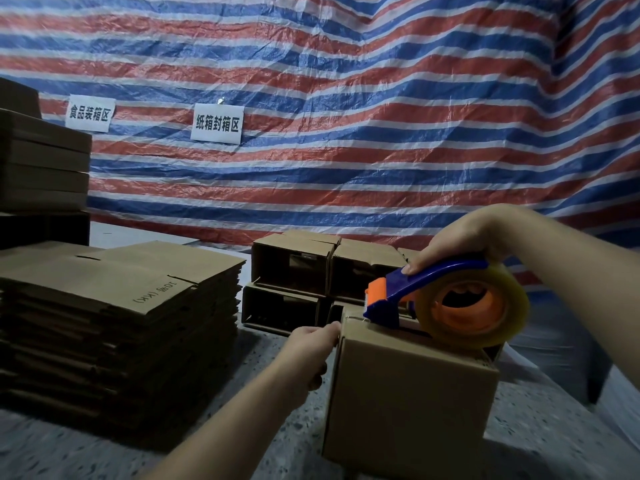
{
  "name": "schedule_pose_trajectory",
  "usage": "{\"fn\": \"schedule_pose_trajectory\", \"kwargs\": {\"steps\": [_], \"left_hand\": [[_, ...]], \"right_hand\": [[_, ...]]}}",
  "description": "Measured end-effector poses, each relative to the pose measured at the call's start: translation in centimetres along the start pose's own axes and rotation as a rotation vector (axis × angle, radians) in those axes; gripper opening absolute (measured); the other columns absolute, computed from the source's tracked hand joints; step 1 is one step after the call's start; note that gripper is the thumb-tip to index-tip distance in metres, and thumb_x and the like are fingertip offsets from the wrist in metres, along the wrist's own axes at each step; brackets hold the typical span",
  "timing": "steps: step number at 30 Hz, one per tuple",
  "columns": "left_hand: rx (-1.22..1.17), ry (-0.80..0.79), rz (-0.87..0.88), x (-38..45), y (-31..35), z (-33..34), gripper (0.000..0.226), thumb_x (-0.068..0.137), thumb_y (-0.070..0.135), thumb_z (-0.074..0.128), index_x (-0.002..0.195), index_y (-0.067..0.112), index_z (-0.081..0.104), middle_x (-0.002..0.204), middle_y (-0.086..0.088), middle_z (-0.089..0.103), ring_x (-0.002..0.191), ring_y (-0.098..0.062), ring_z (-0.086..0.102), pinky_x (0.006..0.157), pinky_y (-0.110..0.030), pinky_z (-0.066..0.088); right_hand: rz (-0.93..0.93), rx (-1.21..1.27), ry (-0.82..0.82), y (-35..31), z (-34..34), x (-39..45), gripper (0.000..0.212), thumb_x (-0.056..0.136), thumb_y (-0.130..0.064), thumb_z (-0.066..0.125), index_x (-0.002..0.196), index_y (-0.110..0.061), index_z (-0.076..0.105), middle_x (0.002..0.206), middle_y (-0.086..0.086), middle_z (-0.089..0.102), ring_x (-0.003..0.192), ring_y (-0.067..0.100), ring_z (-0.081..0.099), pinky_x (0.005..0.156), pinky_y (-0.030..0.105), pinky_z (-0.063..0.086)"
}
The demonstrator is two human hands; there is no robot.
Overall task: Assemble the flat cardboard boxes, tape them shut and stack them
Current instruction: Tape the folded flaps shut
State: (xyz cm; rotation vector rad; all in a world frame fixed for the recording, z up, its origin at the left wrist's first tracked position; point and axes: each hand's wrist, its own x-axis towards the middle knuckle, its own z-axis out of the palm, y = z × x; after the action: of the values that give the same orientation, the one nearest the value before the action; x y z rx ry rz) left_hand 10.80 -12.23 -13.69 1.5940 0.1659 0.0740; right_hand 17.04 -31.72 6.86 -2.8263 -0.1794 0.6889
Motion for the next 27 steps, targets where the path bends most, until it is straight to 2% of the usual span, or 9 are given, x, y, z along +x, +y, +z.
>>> {"fn": "schedule_pose_trajectory", "kwargs": {"steps": [4, 7, 9, 11, 13, 15, 19, 23, 27], "left_hand": [[-0.06, -0.031, -0.075, 0.5, -0.9, 0.1, 0.044, 0.096, 0.052, 0.053, 0.112, 0.013, 0.064, 0.095, -0.008, 0.056, 0.073, -0.016, 0.045, 0.053, -0.024, 0.031], [-0.117, -0.078, -0.152, 0.4, -2.0, 0.2, 0.076, 0.09, 0.067, 0.054, 0.136, 0.007, 0.052, 0.118, -0.013, 0.062, 0.076, -0.015, 0.05, 0.056, -0.023, 0.033], [-0.104, -0.109, -0.178, 0.2, -2.2, 0.0, 0.071, 0.091, 0.065, 0.053, 0.133, 0.009, 0.055, 0.108, -0.008, 0.06, 0.071, -0.012, 0.047, 0.054, -0.022, 0.033], [-0.059, -0.028, -0.182, 0.1, -1.7, -0.3, 0.054, 0.098, 0.052, 0.05, 0.13, 0.008, 0.055, 0.097, -0.005, 0.057, 0.072, -0.012, 0.048, 0.055, -0.022, 0.04], [-0.035, 0.111, -0.084, 0.3, -0.6, -0.8, 0.044, 0.104, 0.039, 0.042, 0.133, 0.007, 0.049, 0.112, -0.009, 0.058, 0.097, -0.02, 0.057, 0.081, -0.033, 0.048], [-0.048, 0.167, 0.067, 0.3, 1.1, -0.9, 0.042, 0.105, 0.035, 0.037, 0.139, 0.012, 0.044, 0.118, -0.002, 0.055, 0.103, -0.018, 0.053, 0.088, -0.036, 0.043], [0.054, 0.063, 0.154, 0.0, 4.5, 0.9, 0.045, 0.106, 0.029, 0.034, 0.15, 0.019, 0.035, 0.135, -0.001, 0.048, 0.107, -0.012, 0.05, 0.083, -0.026, 0.038], [0.255, -0.051, 0.059, 0.4, 4.8, 2.2, 0.039, 0.106, 0.009, 0.032, 0.141, -0.003, 0.044, 0.146, -0.023, 0.044, 0.132, -0.035, 0.045, 0.107, -0.039, 0.039], [0.393, -0.077, 0.09, 0.8, 4.0, 2.0, 0.039, 0.107, 0.011, 0.029, 0.139, -0.004, 0.046, 0.142, -0.024, 0.047, 0.131, -0.037, 0.046, 0.11, -0.042, 0.038]], "right_hand": [[-0.005, 0.006, -0.006, 0.1, 0.0, 0.1, 0.077, 0.062, -0.063, 0.08, 0.119, -0.013, 0.068, 0.097, 0.009, 0.076, 0.076, 0.018, 0.072, 0.064, 0.028, 0.057], [-0.012, 0.018, -0.008, 0.2, 0.1, 0.1, 0.075, 0.064, -0.062, 0.079, 0.119, -0.013, 0.067, 0.097, 0.009, 0.076, 0.076, 0.018, 0.072, 0.065, 0.028, 0.057], [-0.021, 0.022, -0.012, 0.2, 0.0, 0.1, 0.074, 0.065, -0.062, 0.079, 0.12, -0.014, 0.067, 0.098, 0.009, 0.076, 0.077, 0.018, 0.072, 0.066, 0.028, 0.058], [-0.02, 0.025, -0.007, 0.1, 0.1, 0.1, 0.071, 0.067, -0.061, 0.079, 0.119, -0.013, 0.068, 0.099, 0.009, 0.076, 0.078, 0.017, 0.073, 0.066, 0.028, 0.058], [-0.022, 0.026, -0.001, 0.0, 0.1, 0.1, 0.068, 0.069, -0.06, 0.079, 0.118, -0.012, 0.069, 0.1, 0.01, 0.076, 0.077, 0.018, 0.072, 0.066, 0.028, 0.057], [-0.023, 0.03, 0.0, 0.0, 0.1, 0.1, 0.067, 0.07, -0.059, 0.078, 0.118, -0.012, 0.07, 0.099, 0.01, 0.076, 0.077, 0.018, 0.072, 0.066, 0.029, 0.057], [-0.018, 0.033, -0.017, -0.1, 0.0, 0.2, 0.07, 0.069, -0.06, 0.078, 0.12, -0.013, 0.068, 0.1, 0.009, 0.076, 0.077, 0.017, 0.072, 0.066, 0.028, 0.057], [-0.013, 0.027, -0.029, -0.2, 0.0, 0.2, 0.072, 0.065, -0.061, 0.08, 0.119, -0.013, 0.069, 0.1, 0.009, 0.076, 0.079, 0.017, 0.072, 0.069, 0.028, 0.057], [-0.02, 0.017, -0.02, -0.1, -0.1, 0.2, 0.078, 0.06, -0.063, 0.082, 0.119, -0.013, 0.07, 0.101, 0.009, 0.076, 0.079, 0.018, 0.072, 0.069, 0.028, 0.057]]}}
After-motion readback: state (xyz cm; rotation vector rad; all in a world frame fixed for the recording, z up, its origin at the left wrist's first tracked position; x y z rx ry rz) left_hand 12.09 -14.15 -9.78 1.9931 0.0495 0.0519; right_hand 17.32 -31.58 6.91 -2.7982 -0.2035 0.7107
